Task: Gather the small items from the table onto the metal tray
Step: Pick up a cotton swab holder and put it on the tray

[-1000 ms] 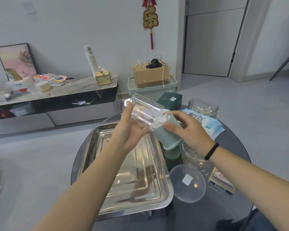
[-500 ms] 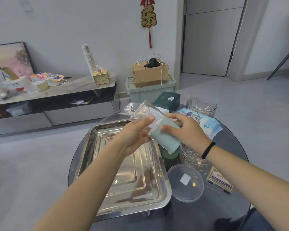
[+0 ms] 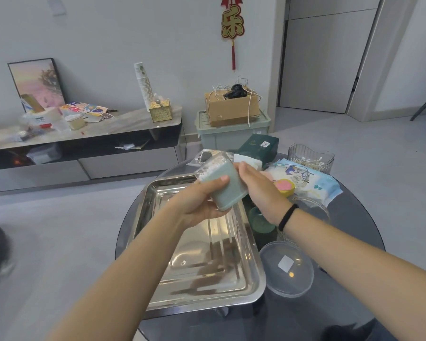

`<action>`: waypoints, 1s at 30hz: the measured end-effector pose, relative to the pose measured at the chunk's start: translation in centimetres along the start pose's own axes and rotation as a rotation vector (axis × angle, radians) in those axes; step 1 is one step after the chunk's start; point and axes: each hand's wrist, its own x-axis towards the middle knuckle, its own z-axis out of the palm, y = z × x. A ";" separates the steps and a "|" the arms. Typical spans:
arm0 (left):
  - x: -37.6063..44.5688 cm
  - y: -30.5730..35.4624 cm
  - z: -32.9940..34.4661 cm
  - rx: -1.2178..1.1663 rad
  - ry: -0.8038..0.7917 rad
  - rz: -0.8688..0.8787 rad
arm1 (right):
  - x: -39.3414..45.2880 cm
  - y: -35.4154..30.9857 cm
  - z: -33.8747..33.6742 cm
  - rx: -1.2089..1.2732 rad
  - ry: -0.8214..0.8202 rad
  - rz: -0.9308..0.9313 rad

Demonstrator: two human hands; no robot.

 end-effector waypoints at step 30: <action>5.3 -1.5 -14.7 0.816 0.700 0.274 | 10.1 6.7 12.4 -0.172 -0.138 0.232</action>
